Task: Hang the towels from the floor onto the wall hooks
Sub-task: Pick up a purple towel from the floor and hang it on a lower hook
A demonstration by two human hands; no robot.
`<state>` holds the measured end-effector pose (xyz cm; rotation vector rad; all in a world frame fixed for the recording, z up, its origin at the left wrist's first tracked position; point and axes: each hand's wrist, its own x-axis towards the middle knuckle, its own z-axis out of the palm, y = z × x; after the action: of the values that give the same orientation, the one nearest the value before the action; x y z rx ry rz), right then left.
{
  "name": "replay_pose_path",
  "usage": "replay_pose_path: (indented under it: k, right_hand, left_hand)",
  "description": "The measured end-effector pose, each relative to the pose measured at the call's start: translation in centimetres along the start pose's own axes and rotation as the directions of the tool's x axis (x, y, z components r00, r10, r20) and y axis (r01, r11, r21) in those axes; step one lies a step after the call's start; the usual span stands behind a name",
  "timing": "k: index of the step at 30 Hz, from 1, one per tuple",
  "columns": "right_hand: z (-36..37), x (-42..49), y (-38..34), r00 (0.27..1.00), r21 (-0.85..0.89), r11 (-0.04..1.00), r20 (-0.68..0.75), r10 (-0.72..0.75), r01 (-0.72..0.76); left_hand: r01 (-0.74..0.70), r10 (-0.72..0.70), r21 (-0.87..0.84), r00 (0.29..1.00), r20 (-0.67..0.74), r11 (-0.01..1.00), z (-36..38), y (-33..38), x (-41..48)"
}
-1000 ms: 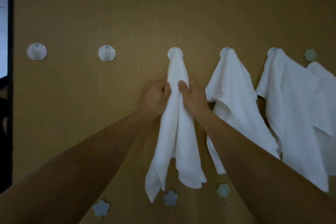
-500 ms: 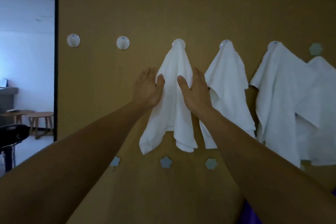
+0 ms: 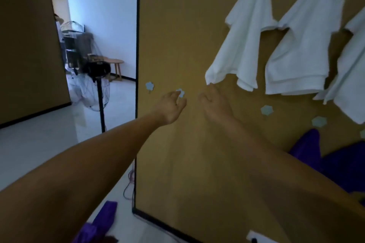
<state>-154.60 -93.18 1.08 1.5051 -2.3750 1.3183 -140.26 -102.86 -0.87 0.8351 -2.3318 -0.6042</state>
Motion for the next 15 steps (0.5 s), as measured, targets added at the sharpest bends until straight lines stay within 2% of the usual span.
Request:
replay_pose_path:
  k: [4, 9, 12, 15]
  right_hand:
    - [6.1, -5.7, -2.1, 0.994, -0.038, 0.999, 0.105, 0.016, -0.012]
    - [16.1, -15.7, -5.3, 0.930, -0.020, 0.999, 0.367, -0.030, 0.040]
    - [22.2, -21.8, -6.9, 0.830, 0.015, 0.998, 0.555, -0.052, 0.053]
    - [27.6, -27.6, -7.8, 0.718, -0.001, 0.994, 0.691, -0.080, 0.111]
  left_hand:
    - [0.151, -0.151, 0.004, 0.986, 0.067, 0.988, -1.4, -6.3, -7.8]
    - [0.336, -0.345, 0.114, 0.937, 0.062, 0.935, -3.7, -16.2, -20.1]
    - [0.502, -0.518, 0.161, 0.852, 0.078, 0.850, -3.9, -22.0, -29.0]
    - [0.673, -0.692, 0.178, 0.718, 0.074, 0.718, -3.7, -26.5, -37.8]
